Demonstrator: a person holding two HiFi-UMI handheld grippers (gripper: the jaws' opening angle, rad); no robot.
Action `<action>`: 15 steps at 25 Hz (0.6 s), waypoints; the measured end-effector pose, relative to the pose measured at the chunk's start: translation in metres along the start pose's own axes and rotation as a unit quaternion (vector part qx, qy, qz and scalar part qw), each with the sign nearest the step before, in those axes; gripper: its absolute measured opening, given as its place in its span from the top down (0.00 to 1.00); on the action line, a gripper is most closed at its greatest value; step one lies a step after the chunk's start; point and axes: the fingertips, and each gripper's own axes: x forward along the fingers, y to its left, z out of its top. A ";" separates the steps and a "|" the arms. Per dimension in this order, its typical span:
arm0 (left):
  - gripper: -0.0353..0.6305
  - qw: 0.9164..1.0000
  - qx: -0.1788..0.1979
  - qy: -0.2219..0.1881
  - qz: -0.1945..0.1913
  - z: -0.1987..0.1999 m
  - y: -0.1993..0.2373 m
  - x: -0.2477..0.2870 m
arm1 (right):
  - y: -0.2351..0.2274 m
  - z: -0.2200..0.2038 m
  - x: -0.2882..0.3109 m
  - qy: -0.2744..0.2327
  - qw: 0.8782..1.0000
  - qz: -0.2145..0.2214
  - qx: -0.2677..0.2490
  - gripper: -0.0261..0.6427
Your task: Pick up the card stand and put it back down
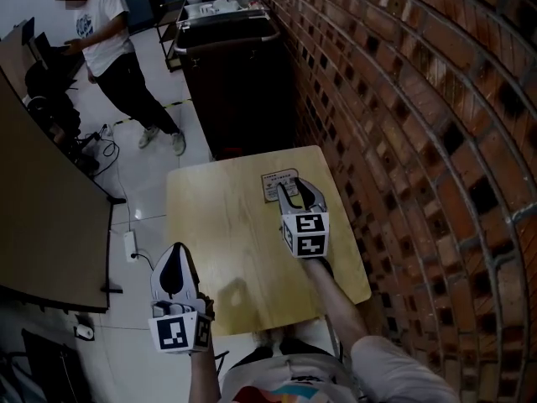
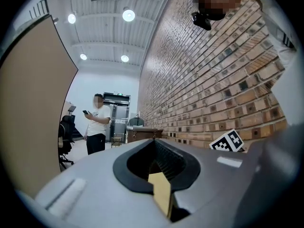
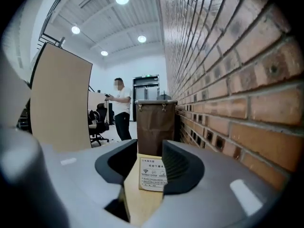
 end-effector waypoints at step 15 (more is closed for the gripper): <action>0.94 0.997 0.010 -0.054 -0.059 0.026 -0.053 -0.034 | 0.081 0.080 -0.233 -0.175 0.979 0.098 0.047 0.96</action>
